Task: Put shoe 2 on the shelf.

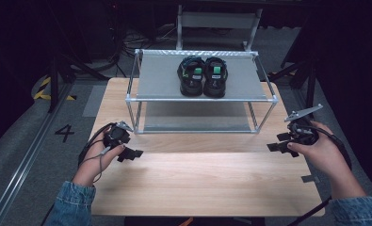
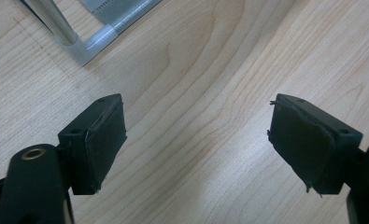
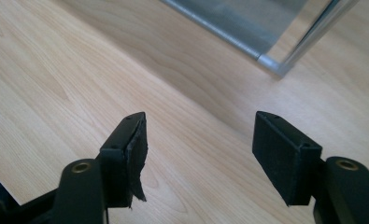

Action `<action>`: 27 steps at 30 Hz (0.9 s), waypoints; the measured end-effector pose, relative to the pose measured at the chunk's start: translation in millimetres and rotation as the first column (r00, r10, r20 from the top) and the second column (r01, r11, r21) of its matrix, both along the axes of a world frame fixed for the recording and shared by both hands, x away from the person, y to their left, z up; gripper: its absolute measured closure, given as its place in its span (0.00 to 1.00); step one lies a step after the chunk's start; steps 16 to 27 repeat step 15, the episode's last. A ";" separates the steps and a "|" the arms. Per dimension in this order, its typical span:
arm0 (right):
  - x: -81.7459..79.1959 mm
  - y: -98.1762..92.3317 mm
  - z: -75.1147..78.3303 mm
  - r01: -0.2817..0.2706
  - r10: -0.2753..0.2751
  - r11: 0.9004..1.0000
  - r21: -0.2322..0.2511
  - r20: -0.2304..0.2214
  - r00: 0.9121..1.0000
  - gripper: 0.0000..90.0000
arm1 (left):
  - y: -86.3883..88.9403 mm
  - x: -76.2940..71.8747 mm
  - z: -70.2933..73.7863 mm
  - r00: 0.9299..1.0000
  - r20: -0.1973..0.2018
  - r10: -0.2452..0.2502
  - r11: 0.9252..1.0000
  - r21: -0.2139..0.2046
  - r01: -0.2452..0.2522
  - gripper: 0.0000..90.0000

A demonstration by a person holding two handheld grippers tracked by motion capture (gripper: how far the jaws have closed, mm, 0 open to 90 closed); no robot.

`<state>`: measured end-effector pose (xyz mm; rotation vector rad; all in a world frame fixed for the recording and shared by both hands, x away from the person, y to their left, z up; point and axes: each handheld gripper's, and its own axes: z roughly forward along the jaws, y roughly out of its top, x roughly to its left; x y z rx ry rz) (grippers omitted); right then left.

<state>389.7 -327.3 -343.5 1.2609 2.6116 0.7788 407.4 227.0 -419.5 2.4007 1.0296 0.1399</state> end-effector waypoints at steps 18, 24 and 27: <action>-4.6 2.6 -36.5 -0.001 0.002 1.000 0.026 -0.012 1.000 0.41 | 0.9 -1.1 -0.5 1.000 0.002 0.002 1.000 0.002 -0.002 0.21; -4.6 2.6 -36.5 -0.001 0.002 1.000 0.026 -0.012 1.000 0.41 | 0.9 -1.1 -0.5 1.000 0.002 0.002 1.000 0.002 -0.002 0.21; -4.6 2.6 -36.5 -0.001 0.002 1.000 0.026 -0.012 1.000 0.41 | 0.9 -1.1 -0.5 1.000 0.002 0.002 1.000 0.002 -0.002 0.21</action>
